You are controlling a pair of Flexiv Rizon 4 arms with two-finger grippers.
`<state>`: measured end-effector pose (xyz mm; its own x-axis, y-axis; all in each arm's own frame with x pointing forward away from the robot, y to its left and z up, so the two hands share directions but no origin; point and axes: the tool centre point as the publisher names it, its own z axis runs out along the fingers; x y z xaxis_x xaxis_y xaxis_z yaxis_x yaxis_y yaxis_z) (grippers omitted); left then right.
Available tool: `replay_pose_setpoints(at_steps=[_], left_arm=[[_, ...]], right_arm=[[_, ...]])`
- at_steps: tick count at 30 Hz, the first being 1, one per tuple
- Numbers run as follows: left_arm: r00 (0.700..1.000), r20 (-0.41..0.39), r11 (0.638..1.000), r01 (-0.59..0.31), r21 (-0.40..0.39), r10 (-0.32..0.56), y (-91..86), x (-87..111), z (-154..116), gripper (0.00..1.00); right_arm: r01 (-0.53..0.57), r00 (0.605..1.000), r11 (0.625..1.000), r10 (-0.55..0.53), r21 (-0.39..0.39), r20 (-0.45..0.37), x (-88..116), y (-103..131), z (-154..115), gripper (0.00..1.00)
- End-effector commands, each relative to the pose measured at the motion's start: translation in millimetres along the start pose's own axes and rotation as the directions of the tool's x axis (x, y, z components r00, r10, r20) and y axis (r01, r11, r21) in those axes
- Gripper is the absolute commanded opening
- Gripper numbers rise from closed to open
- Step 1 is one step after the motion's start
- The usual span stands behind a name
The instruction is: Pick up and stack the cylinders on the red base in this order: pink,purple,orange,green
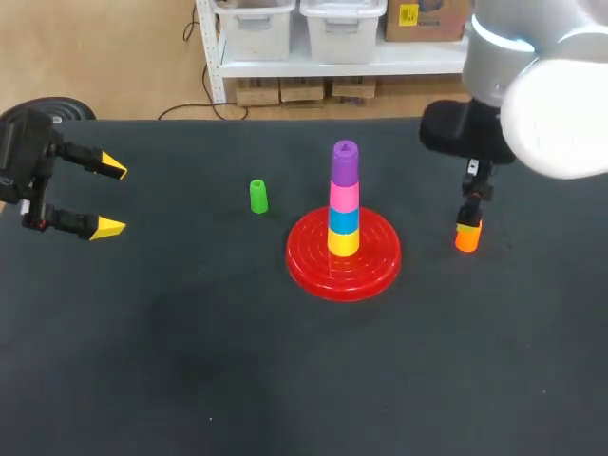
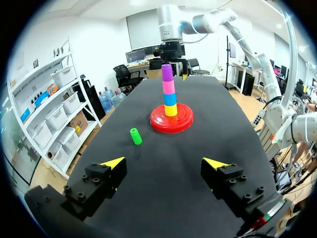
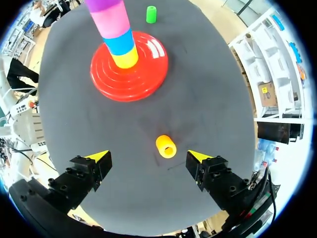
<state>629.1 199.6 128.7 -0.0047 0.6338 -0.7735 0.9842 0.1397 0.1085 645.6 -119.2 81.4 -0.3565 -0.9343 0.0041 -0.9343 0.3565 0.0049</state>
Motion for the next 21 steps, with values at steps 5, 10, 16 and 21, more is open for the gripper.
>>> replay_pose_setpoints(at_steps=[5,10,16,21], left_arm=[[1.000,0.002,1.000,-0.003,-0.004,0.003,-1.1,0.9,0,1.00],[1.000,0.002,1.000,-0.003,-0.004,0.003,-1.1,0.9,0,1.00],[1.000,0.002,1.000,-0.003,-0.004,0.003,-1.1,0.9,0,1.00],[1.000,0.002,1.000,-0.003,-0.004,0.003,-1.1,0.9,0,1.00]], right_arm=[[-0.018,1.000,1.000,0.018,0.011,-0.010,16,-12,20,1.00],[-0.040,0.999,0.999,0.040,-0.002,-0.023,24,-21,27,1.00],[-0.012,0.999,1.000,0.013,0.022,-0.032,20,-23,32,1.00],[0.001,0.999,0.999,0.000,0.033,-0.033,16,-22,37,1.00]])
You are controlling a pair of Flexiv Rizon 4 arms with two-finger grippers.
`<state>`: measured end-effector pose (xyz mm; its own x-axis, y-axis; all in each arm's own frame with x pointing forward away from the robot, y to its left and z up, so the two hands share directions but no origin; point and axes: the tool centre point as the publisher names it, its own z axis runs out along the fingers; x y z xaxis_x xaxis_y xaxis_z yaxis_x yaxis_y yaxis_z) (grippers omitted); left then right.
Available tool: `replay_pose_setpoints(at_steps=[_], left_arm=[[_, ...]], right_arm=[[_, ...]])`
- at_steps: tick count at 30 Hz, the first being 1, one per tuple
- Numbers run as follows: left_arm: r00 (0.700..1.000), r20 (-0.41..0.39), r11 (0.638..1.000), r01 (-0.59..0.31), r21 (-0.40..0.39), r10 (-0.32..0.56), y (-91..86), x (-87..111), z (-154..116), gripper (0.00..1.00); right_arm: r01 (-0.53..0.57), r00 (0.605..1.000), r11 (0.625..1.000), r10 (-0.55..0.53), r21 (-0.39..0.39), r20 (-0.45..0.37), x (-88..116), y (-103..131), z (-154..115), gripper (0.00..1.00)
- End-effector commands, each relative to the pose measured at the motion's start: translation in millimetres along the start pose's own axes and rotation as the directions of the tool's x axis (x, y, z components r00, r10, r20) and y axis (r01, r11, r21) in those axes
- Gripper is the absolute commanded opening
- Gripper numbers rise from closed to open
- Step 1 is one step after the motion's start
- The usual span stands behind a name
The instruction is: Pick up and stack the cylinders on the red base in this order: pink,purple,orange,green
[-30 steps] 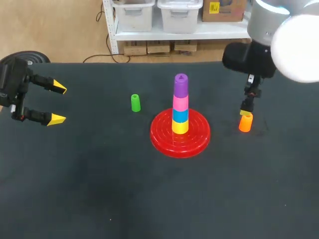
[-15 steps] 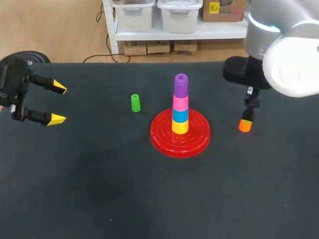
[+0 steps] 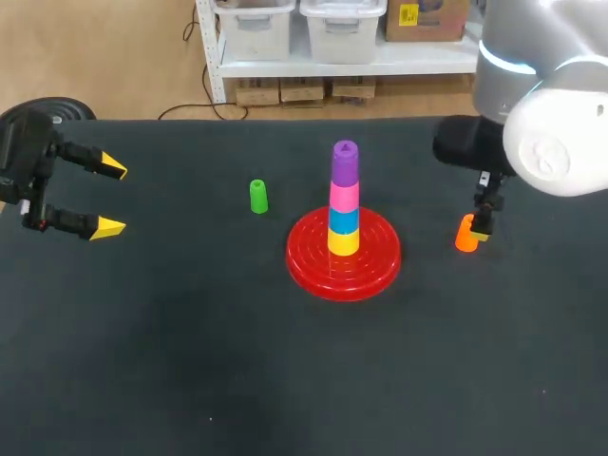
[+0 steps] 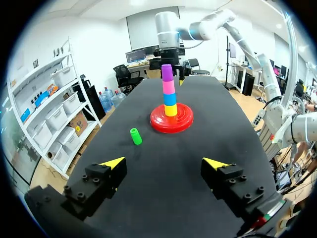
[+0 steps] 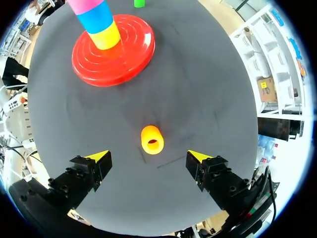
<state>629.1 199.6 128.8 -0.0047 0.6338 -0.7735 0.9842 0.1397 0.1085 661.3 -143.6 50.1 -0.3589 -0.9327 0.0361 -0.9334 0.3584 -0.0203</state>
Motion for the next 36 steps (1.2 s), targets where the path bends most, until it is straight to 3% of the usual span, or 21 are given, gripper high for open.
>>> replay_pose_setpoints(at_steps=[1,13,18,36], left_arm=[[1.000,0.002,1.000,-0.003,-0.004,0.003,-1.1,1.0,0,1.00],[1.000,0.002,1.000,-0.003,-0.004,0.003,-1.1,1.0,0,1.00],[1.000,0.002,1.000,-0.003,-0.004,0.003,-1.1,1.0,0,1.00],[1.000,0.002,1.000,-0.003,-0.004,0.003,-1.1,1.0,0,1.00]], right_arm=[[0.003,1.000,1.000,-0.003,0.009,-0.001,-2,1,7,1.00],[0.027,1.000,1.000,-0.027,0.003,-0.007,-7,-1,25,1.00],[0.011,1.000,1.000,-0.012,0.027,0.027,-6,-4,17,1.00],[0.011,1.000,1.000,-0.012,0.027,0.027,-6,-4,17,1.00]])
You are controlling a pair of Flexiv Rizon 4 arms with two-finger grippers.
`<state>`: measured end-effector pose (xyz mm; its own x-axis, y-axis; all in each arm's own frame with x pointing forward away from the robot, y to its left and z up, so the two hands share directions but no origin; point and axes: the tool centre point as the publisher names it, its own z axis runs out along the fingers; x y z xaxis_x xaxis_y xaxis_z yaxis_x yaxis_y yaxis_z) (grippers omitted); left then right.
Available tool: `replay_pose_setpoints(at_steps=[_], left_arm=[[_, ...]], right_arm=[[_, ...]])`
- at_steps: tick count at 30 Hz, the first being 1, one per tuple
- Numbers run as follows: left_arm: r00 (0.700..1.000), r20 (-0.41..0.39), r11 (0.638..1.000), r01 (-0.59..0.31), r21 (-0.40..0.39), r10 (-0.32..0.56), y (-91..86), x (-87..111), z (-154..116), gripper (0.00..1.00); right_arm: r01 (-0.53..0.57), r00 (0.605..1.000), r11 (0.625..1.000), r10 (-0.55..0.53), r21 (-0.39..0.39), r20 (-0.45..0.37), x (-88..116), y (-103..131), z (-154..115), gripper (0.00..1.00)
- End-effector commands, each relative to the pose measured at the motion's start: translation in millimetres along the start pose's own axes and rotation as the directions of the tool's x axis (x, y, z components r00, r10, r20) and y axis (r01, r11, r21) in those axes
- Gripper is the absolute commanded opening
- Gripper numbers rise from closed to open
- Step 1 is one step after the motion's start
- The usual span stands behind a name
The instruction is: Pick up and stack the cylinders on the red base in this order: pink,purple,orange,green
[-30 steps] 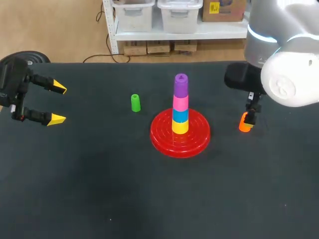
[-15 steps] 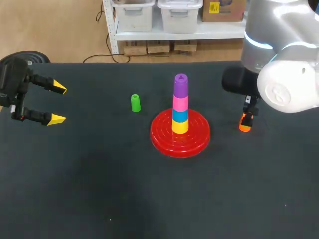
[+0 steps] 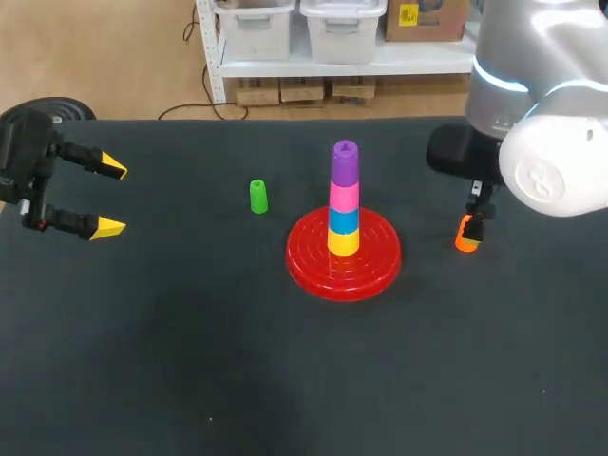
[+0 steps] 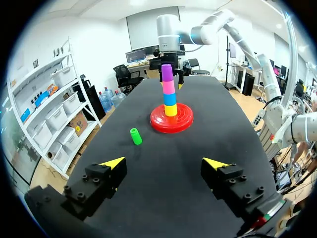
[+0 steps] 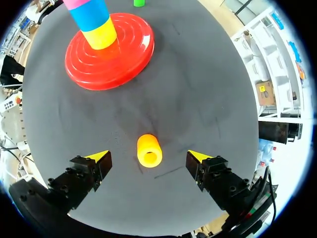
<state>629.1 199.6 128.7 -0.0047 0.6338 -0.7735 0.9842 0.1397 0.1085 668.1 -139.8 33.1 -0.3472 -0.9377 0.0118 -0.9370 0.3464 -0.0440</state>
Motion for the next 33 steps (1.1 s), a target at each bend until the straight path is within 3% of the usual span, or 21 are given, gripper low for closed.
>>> replay_pose_setpoints(at_steps=[1,8,19,33], left_arm=[[1.000,0.002,1.000,-0.003,-0.004,0.003,-1.1,0.9,0,1.00],[1.000,0.002,1.000,-0.003,-0.004,0.003,-1.1,0.9,0,1.00],[1.000,0.002,1.000,-0.003,-0.004,0.003,-1.1,0.9,0,1.00],[1.000,0.002,1.000,-0.003,-0.004,0.003,-1.1,0.9,0,1.00]], right_arm=[[-0.001,1.000,1.000,0.001,0.003,0.002,1,1,0,1.00],[-0.018,1.000,1.000,0.018,-0.002,0.008,-3,-2,3,1.00],[-0.097,0.995,0.995,0.096,0.029,0.038,11,-12,-2,1.00],[-0.046,0.999,0.999,0.046,-0.026,-0.011,-5,-11,22,1.00]])
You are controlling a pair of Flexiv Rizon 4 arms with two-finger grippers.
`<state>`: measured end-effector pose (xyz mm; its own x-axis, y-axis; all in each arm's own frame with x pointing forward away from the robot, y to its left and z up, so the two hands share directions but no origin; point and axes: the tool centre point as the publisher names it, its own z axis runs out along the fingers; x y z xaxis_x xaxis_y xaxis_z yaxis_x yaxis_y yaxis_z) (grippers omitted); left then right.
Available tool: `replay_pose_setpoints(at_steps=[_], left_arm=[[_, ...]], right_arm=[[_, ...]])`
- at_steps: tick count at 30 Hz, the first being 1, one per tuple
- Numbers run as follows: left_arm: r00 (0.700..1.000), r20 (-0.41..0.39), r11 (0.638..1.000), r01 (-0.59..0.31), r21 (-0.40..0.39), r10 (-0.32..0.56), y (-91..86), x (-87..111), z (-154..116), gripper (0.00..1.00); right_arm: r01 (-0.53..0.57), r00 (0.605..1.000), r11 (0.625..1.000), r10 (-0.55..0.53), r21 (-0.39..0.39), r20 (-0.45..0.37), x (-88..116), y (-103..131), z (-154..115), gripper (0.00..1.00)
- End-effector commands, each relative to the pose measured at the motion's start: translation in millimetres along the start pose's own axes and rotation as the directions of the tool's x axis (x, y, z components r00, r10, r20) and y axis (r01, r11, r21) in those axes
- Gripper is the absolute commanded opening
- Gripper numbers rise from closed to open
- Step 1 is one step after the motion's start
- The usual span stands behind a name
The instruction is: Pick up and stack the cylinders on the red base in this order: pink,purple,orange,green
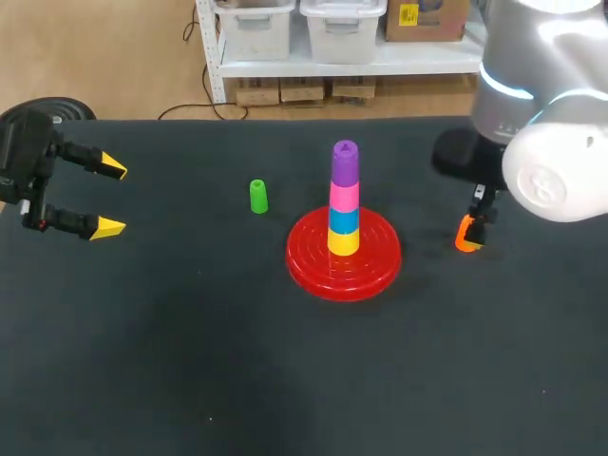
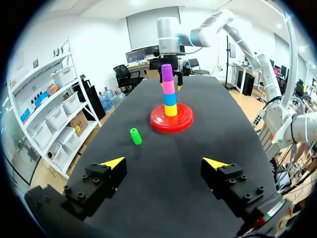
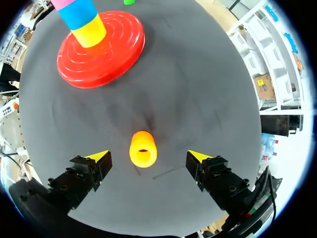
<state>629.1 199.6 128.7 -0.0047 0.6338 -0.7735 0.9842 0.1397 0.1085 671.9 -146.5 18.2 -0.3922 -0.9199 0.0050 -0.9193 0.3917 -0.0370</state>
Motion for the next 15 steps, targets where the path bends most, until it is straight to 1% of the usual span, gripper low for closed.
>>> replay_pose_setpoints(at_steps=[1,7,15], left_arm=[[1.000,0.002,1.000,-0.003,-0.004,0.003,-1.1,0.9,0.1,1.00],[1.000,0.002,1.000,-0.003,-0.004,0.003,-1.1,0.9,0.1,1.00],[1.000,0.002,1.000,-0.003,-0.004,0.003,-1.1,0.9,0.1,1.00]], right_arm=[[0.001,1.000,1.000,-0.001,-0.018,-0.020,-10.5,-5.4,8.3,1.00],[-0.003,1.000,1.000,0.002,-0.020,-0.024,-12.9,-3.5,11.1,1.00],[-0.015,1.000,1.000,0.015,0.000,-0.024,-12.8,0.9,7.7,1.00]])
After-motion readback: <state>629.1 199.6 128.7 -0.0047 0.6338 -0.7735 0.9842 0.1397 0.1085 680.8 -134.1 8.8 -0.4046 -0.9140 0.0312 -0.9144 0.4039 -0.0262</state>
